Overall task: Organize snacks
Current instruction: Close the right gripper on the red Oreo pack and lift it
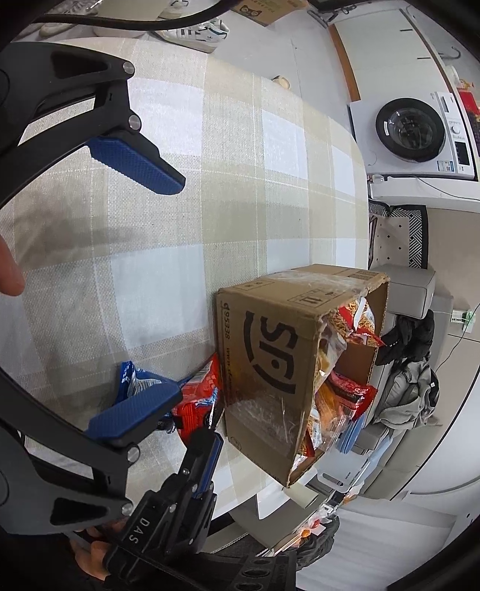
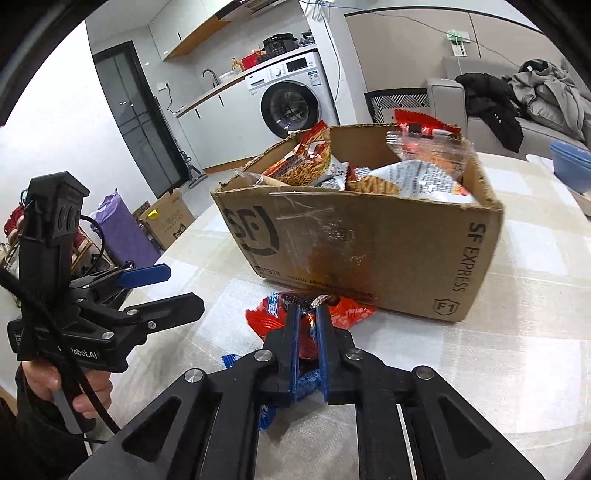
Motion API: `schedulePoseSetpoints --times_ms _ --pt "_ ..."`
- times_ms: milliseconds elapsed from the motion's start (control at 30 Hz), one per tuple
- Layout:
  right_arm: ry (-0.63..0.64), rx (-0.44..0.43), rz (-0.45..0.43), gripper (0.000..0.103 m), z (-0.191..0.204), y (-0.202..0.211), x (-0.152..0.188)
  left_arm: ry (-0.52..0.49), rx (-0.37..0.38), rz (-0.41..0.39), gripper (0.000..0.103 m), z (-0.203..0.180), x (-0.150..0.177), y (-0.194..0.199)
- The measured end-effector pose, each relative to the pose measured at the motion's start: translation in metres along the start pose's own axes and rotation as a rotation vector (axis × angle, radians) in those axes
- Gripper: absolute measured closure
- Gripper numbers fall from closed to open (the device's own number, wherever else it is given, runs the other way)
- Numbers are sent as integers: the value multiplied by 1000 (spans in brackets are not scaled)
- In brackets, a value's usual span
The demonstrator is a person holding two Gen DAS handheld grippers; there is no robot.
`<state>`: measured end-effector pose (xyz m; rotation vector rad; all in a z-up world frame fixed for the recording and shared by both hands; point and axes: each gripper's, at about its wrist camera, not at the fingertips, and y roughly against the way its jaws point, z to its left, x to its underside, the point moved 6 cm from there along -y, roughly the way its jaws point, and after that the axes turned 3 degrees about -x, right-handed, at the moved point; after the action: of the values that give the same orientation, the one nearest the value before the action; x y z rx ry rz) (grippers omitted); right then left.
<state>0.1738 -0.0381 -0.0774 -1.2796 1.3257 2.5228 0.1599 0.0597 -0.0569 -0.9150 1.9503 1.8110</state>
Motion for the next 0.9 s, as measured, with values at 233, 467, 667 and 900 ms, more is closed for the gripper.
schedulePoseSetpoints --times_ms 233,467,667,900 --pt "-71 -6 41 60 -10 -3 6 0 3 1 1 1 2 -1" --pt "-81 -23 78 34 -1 -21 5 28 3 -5 1 14 2 -1" --pt "-103 3 113 31 2 -46 0 51 -4 -1 1 26 4 -3" --pt "-107 30 91 53 -1 -52 -4 58 -1 6 1 28 5 -7"
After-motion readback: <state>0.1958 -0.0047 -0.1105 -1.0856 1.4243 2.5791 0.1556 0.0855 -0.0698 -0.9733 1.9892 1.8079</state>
